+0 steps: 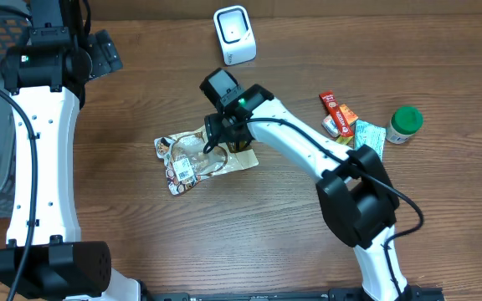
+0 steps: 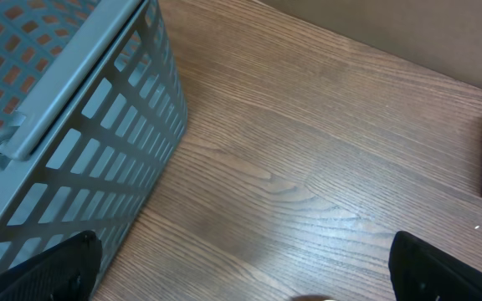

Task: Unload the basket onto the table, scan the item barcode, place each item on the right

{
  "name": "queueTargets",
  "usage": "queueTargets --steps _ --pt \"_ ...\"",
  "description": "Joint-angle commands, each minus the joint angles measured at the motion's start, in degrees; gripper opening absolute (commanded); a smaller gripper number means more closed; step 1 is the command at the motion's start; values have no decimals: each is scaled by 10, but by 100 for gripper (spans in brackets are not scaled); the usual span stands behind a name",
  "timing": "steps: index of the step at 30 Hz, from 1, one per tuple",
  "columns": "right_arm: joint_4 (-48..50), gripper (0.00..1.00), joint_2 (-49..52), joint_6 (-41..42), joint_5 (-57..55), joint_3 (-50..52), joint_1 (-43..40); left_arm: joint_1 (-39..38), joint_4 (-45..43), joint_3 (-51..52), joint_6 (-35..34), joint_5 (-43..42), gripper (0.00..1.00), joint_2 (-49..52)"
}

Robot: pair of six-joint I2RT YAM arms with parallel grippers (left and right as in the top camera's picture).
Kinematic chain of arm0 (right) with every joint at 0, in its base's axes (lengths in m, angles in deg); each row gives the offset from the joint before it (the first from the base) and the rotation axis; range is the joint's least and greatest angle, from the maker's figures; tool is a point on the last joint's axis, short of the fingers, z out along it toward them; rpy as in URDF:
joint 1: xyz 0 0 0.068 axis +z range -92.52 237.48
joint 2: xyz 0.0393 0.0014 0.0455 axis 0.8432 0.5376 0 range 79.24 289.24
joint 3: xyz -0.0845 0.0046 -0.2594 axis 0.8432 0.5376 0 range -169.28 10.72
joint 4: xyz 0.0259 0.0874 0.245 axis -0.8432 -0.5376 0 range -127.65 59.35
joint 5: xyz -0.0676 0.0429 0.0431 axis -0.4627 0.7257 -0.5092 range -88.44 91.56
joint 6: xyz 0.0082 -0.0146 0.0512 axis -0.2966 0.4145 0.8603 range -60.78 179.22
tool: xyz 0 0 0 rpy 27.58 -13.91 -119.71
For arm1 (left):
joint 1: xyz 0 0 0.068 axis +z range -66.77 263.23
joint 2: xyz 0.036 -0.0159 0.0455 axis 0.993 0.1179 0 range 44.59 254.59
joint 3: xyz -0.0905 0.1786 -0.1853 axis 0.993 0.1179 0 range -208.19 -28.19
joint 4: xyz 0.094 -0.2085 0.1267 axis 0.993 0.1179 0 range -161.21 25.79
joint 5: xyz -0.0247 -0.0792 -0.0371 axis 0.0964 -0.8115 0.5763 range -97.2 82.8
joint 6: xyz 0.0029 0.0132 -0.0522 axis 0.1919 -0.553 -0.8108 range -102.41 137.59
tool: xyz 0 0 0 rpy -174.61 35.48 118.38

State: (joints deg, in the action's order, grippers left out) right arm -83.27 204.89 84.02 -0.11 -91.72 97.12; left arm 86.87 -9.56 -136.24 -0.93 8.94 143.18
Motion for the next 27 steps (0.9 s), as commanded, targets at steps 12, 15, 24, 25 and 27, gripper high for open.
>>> queueTargets --steps 12,15,24,25,27 --pt "15 47 88 20 2 43 38 -3 -1 -4 -8 8 100 5" --pt "-3 4 86 20 3 34 27 -3 -1 -4 -8 8 100 5" --pt "-167 4 59 3 -21 -130 -45 -3 -1 -4 -8 8 100 5" --pt "-176 4 52 2 -22 -145 -51 -3 -2 -4 -8 8 100 5" --pt "-193 4 36 3 -21 -172 -62 -3 -2 -4 -8 8 100 5"
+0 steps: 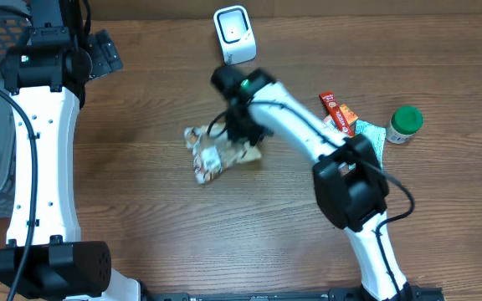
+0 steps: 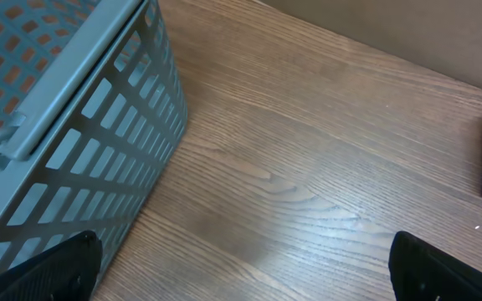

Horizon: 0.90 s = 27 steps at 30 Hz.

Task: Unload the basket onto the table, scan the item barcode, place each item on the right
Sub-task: 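Carry the snack bag up to the scanner window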

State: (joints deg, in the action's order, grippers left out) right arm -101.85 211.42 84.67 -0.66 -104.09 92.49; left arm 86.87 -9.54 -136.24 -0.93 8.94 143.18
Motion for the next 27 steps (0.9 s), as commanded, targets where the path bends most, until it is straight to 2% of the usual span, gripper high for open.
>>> queueTargets --steps 1,7,13,20,27 --pt "-16 4 -39 -4 -16 -60 -21 -3 -2 -4 -8 8 100 5" --pt "-19 4 -89 -4 -16 -78 -41 -3 -2 -4 -8 8 100 5" --pt "8 4 -95 -4 -5 -78 -57 -3 -2 -4 -8 8 100 5" --pt "84 4 -95 -1 -10 -78 -77 -3 -2 -4 -8 8 100 5" --pt "208 4 -95 7 -139 -78 -78 -3 -2 -4 -8 8 100 5"
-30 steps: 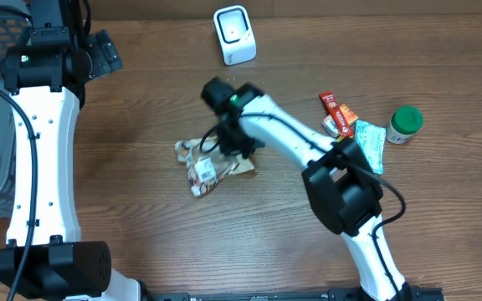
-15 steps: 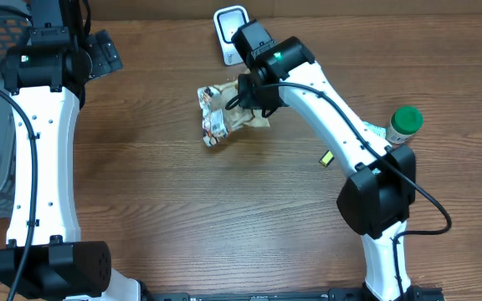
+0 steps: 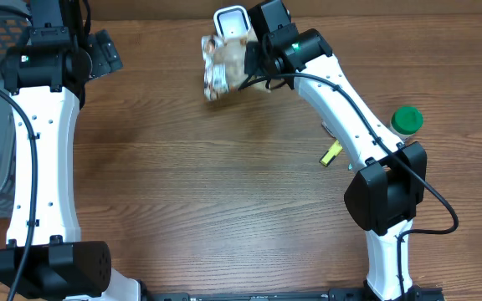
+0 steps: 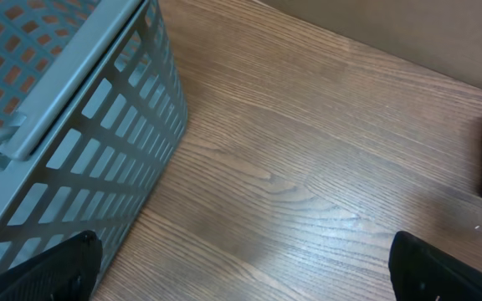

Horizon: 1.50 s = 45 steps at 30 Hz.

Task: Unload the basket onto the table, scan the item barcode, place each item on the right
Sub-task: 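Carry the snack bag up to the scanner window, then hold the snack bag's barcode against the white scanner window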

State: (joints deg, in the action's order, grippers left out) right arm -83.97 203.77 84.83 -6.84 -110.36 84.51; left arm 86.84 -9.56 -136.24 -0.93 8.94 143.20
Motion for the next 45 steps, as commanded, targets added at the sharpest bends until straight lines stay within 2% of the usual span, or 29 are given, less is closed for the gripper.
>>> queueTargets --steps 1,6,12,14,17,21,24,34,45 --pt "54 4 -18 5 -110 -15 2 -3 -2 -4 -8 8 100 5" --pt "158 4 -13 -10 -240 -15 3 -3 -1 -4 -8 8 100 5" --pt "263 4 1 -110 -334 -5 7 -3 -2 -4 -8 8 100 5" --pt "307 4 13 -163 -389 -3 12 -3 -1 -4 -8 8 100 5" --pt "396 4 43 -292 -455 -3 23 -3 -1 -4 -8 8 100 5" --pt "491 4 85 -450 -462 -3 35 -3 -2 -4 -8 8 100 5" --pt "527 4 110 -504 -462 -3 40 -3 -1 -4 -8 8 100 5" --pt "524 4 129 -517 -456 -1 63 -3 -1 -4 -8 8 100 5" --pt "541 4 135 -521 -455 -1 50 -3 -1 -4 -8 8 100 5"
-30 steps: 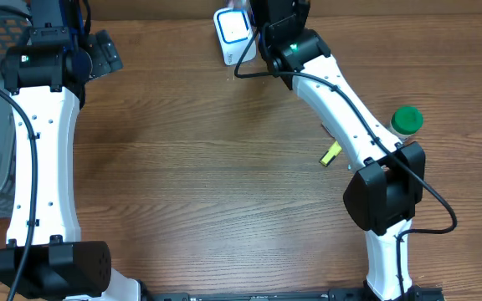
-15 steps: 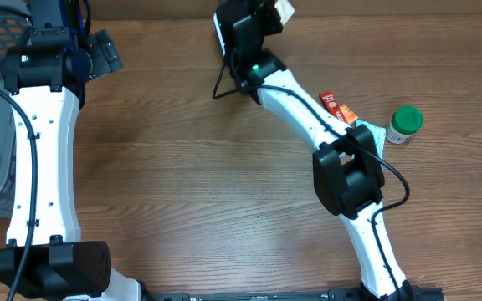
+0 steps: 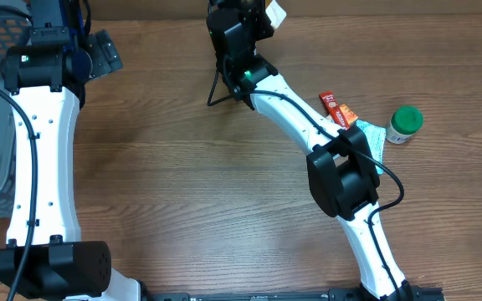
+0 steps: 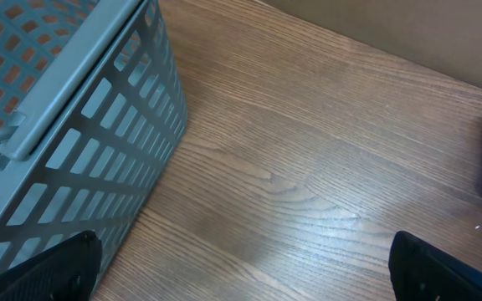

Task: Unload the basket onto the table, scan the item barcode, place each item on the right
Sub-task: 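Hold the snack bag's barcode against the white scanner window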

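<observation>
My right gripper [image 3: 243, 12] is at the table's far edge in the overhead view, its wrist pointing away from the camera. A pale corner of the snack pouch [image 3: 274, 12] sticks out beside it, held off the table; the remainder of the pouch is hidden. The right arm covers the white barcode scanner. My left gripper [image 4: 243, 280] is open over bare wood, and its dark fingertips [image 4: 44, 272] show only in the bottom corners of the left wrist view.
A grey mesh basket [image 4: 65, 109] stands at the left, close to the left gripper. Red and orange packets [image 3: 339, 113], a teal packet [image 3: 371, 136] and a green-lidded jar [image 3: 406, 124] lie at the right. A black cable [image 3: 219, 90] hangs from the right arm.
The right gripper has gone from just right of the scanner to the far edge. Its arm now covers the scanner, and only a corner of the pouch shows. The left arm has not moved.
The right gripper was down on the pouch lying mid-table. Then the pouch was crumpled and shifted right beneath it. Then it was held up beside the white scanner at the back. Now gripper and pouch are at the far edge, over the scanner.
</observation>
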{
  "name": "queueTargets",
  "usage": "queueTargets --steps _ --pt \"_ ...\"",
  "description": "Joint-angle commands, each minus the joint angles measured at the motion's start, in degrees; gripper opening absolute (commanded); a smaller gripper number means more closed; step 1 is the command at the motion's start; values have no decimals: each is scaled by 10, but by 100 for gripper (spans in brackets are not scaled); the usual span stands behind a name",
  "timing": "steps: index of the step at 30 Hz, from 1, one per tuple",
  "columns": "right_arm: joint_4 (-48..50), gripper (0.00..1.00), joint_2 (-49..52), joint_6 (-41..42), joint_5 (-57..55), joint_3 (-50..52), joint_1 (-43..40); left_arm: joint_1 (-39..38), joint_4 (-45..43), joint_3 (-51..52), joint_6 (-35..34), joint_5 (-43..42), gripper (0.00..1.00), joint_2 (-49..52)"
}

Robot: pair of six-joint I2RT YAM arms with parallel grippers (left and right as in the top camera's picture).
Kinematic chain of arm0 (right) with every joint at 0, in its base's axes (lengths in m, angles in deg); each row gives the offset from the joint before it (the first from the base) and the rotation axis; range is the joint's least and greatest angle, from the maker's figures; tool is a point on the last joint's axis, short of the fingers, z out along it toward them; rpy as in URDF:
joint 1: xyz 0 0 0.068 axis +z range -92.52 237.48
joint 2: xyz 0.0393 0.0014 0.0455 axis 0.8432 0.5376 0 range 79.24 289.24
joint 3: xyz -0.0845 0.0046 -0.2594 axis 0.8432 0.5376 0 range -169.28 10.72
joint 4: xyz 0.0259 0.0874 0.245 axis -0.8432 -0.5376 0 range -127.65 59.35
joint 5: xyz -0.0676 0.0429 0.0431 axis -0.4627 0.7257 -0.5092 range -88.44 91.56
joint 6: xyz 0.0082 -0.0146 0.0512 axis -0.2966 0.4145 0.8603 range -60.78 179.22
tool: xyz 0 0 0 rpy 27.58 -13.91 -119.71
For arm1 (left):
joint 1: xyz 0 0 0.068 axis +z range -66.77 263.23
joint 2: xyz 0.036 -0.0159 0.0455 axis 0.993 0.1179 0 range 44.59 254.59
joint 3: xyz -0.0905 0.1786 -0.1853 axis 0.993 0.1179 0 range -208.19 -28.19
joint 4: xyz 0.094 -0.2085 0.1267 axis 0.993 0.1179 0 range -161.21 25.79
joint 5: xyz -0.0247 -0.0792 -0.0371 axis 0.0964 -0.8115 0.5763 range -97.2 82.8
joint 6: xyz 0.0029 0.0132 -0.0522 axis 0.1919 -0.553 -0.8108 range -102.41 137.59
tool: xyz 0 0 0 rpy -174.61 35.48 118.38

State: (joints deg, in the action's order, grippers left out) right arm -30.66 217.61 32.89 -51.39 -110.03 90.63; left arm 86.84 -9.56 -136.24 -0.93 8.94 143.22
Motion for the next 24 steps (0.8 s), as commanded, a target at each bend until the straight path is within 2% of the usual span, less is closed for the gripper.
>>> queueTargets --steps 1,11,24 --pt "9 4 0 -2 -10 -4 -13 -3 -1 -4 -8 8 100 5" --pt "47 4 37 -12 -4 -4 -7 -3 -1 -4 -8 8 100 5" --pt "33 4 39 -12 43 -4 4 -3 -1 -4 -8 8 100 5"
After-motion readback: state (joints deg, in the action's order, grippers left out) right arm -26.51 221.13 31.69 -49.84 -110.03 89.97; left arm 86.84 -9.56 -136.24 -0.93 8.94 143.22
